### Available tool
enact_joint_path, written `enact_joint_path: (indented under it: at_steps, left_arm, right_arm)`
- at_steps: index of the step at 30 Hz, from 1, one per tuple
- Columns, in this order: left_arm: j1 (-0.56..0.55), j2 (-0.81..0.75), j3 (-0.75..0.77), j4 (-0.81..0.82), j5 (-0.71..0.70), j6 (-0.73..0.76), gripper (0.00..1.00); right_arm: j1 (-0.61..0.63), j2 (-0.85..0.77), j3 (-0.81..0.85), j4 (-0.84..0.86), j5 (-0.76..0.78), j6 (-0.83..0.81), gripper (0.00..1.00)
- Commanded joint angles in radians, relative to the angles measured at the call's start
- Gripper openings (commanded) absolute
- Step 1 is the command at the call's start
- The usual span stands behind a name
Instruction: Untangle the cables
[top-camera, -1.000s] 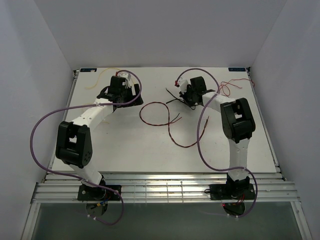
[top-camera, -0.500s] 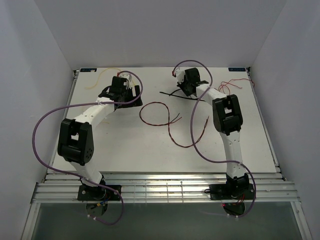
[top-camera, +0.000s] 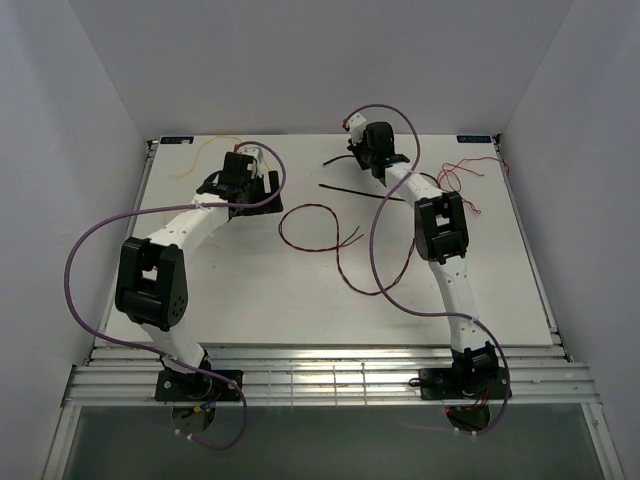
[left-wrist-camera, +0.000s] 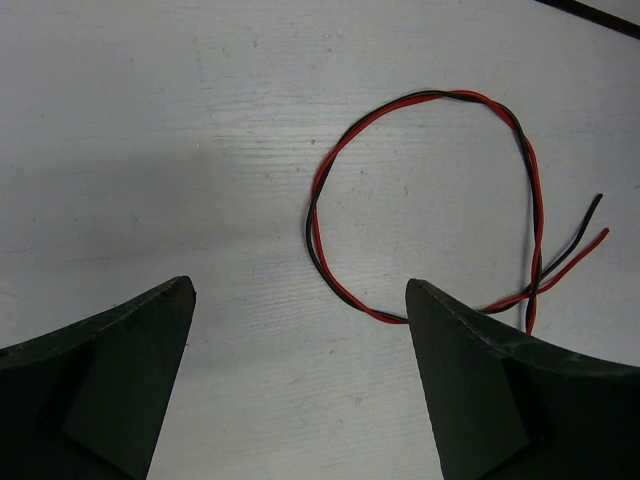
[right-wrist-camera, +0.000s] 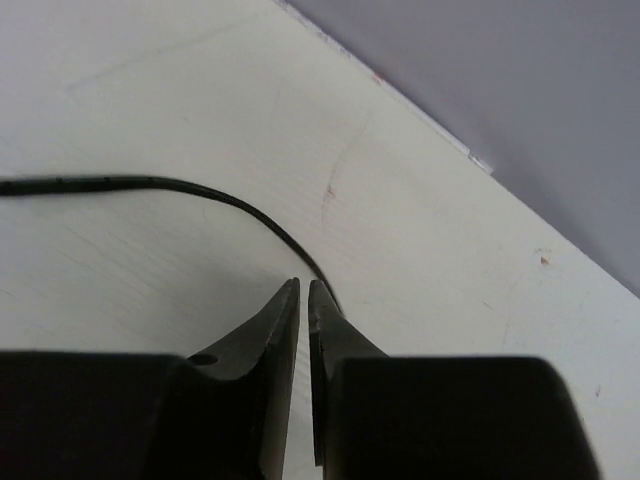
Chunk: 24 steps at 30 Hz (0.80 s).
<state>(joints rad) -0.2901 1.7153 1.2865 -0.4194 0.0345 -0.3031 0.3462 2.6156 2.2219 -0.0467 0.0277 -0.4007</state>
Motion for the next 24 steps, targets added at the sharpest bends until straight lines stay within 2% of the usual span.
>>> enact_joint_path:
  at_steps: [1,3,4,10,15,17,18,20,21,23,24]
  left_arm:
    - [-0.001,-0.026,0.042,-0.005,-0.015,0.012,0.98]
    - [-0.001,-0.025,0.043,-0.005,-0.015,0.012,0.98]
    - [-0.001,-0.023,0.043,-0.005,-0.016,0.012,0.98]
    - [-0.001,-0.022,0.039,-0.005,-0.019,0.007,0.98]
    - [-0.001,-0.022,0.036,-0.007,-0.019,0.005,0.98]
    - [0.000,-0.026,0.034,-0.012,-0.019,0.004,0.98]
    - [0.000,-0.029,0.031,-0.009,-0.021,0.004,0.98]
    - [0.000,-0.040,0.020,-0.004,-0.019,0.004,0.98]
    - [0.000,-0.043,0.019,-0.002,-0.019,0.002,0.98]
    - [0.000,-0.045,0.020,0.005,-0.019,-0.001,0.98]
    - [-0.001,-0.045,0.020,0.008,-0.010,-0.002,0.98]
  right_arm:
    - [0.025,0.011,0.070,0.146,-0.101,0.080,0.14]
    - [0.034,0.014,0.074,0.191,-0.149,0.120,0.13]
    - [0.037,0.017,0.078,0.206,-0.166,0.156,0.08]
    - [0.076,0.031,0.127,0.306,-0.239,0.244,0.08]
    - [0.083,0.031,0.148,0.347,-0.235,0.294,0.08]
    - [0.074,0.006,0.125,0.274,-0.117,0.245,0.21]
    - [0.067,-0.046,0.101,0.237,-0.083,0.231,0.38]
    - [0.030,-0.144,-0.100,0.212,-0.049,0.278,0.55]
    - [0.019,-0.269,-0.195,0.231,-0.046,0.340,0.64]
    - [-0.010,-0.388,-0.450,0.275,-0.041,0.388,0.95]
    - [-0.015,-0.495,-0.514,0.271,-0.034,0.393,0.90]
